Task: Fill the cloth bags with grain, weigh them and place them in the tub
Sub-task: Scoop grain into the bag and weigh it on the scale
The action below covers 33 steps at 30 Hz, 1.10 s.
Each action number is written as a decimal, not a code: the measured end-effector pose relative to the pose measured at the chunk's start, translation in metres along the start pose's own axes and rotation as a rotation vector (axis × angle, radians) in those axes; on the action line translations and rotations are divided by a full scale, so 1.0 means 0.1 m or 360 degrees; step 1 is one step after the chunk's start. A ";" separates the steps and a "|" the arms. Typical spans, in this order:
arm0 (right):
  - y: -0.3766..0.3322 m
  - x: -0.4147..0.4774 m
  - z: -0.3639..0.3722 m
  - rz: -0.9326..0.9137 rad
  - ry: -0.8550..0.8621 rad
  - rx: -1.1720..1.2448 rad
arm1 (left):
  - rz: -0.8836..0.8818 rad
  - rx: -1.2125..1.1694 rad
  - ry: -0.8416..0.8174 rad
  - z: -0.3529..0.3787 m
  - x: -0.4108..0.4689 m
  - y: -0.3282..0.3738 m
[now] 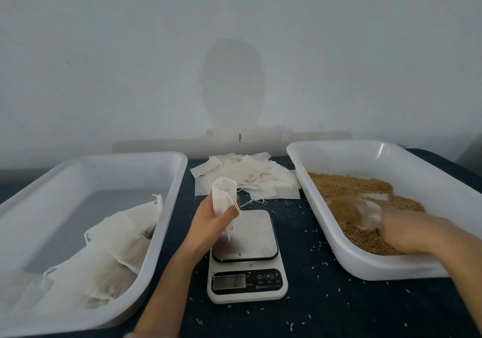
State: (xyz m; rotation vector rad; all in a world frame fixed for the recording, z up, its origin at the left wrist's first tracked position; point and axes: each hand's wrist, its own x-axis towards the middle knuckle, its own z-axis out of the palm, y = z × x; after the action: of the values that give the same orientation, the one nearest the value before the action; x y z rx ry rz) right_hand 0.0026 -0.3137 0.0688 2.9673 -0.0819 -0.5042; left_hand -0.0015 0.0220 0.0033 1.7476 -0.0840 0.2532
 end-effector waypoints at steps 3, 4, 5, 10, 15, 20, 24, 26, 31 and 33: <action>-0.04 -0.11 -0.11 -0.0275 -0.0183 0.0380 | 0.0013 0.0003 -0.0009 0.01 0.00 0.01; -0.05 -0.11 -0.14 -0.0316 -0.0240 0.0518 | 0.0011 0.0004 -0.0012 0.01 0.00 0.01; -0.07 -0.10 -0.16 -0.0324 -0.0283 0.0653 | 0.0012 0.0007 -0.0014 0.01 0.00 0.01; -0.02 -0.02 -0.06 -0.0218 -0.0243 0.1252 | 0.0029 -0.0013 -0.0045 0.00 -0.01 0.03; 0.01 0.03 0.00 -0.0113 -0.0255 0.1950 | 0.0030 0.0031 -0.0093 0.01 -0.01 0.01; 0.03 0.05 -0.04 -0.0038 -0.0107 0.2195 | 0.0006 0.0058 -0.0110 0.00 -0.02 0.03; 0.04 0.04 -0.07 -0.0126 -0.0020 0.2294 | -0.0026 0.0139 -0.0199 0.01 -0.03 0.05; 0.05 0.04 -0.10 -0.0196 0.0030 0.2330 | -0.0043 0.0164 -0.0243 0.05 -0.05 0.06; -0.05 -0.01 -0.31 -0.0488 0.0124 0.1947 | -0.0076 0.0240 -0.0256 0.11 -0.07 0.09; -0.11 -0.03 -0.45 -0.0619 0.0077 0.1791 | -0.0070 0.0269 -0.0247 0.10 -0.08 0.11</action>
State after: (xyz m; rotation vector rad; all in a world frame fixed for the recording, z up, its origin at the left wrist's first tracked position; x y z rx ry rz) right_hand 0.0150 -0.2970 0.1100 4.1322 0.3407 -0.5470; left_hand -0.0104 0.0098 0.0106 1.9335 -0.1399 0.0942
